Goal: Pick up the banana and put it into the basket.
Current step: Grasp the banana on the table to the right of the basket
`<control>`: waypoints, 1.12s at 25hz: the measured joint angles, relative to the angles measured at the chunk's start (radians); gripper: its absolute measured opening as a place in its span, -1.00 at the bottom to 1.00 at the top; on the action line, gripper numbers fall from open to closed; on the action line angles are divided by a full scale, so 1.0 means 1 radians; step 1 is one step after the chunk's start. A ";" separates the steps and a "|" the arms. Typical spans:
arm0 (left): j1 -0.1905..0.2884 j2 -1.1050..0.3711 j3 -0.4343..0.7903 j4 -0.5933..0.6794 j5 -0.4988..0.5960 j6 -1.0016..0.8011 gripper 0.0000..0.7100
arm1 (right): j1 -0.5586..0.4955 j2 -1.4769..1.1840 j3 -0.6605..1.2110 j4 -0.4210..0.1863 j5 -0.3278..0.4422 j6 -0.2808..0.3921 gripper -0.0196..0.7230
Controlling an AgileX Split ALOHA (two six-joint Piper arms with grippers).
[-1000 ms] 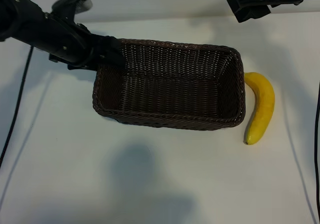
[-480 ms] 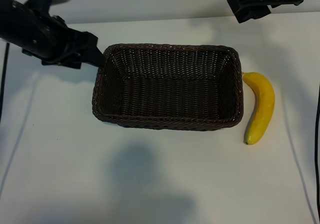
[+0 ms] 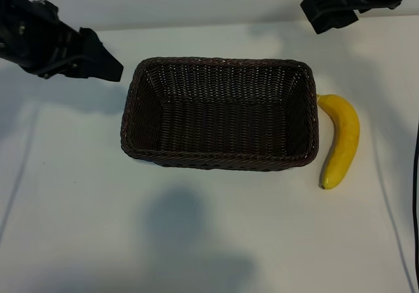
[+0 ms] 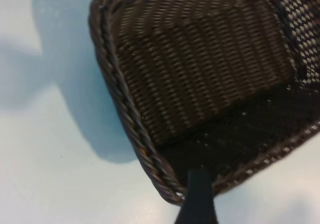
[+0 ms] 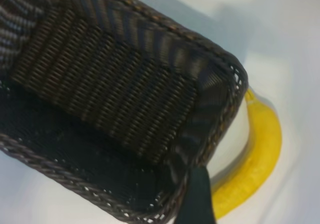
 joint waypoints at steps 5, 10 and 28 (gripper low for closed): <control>0.000 -0.080 0.000 0.023 0.026 0.016 0.73 | 0.000 0.000 0.000 -0.022 0.013 0.000 0.68; 0.001 -0.137 0.035 0.095 0.029 -0.005 0.73 | 0.000 0.000 0.000 -0.026 0.014 0.000 0.68; 0.001 -0.282 0.180 0.133 -0.070 -0.005 0.73 | 0.000 0.000 -0.008 -0.038 -0.013 -0.008 0.68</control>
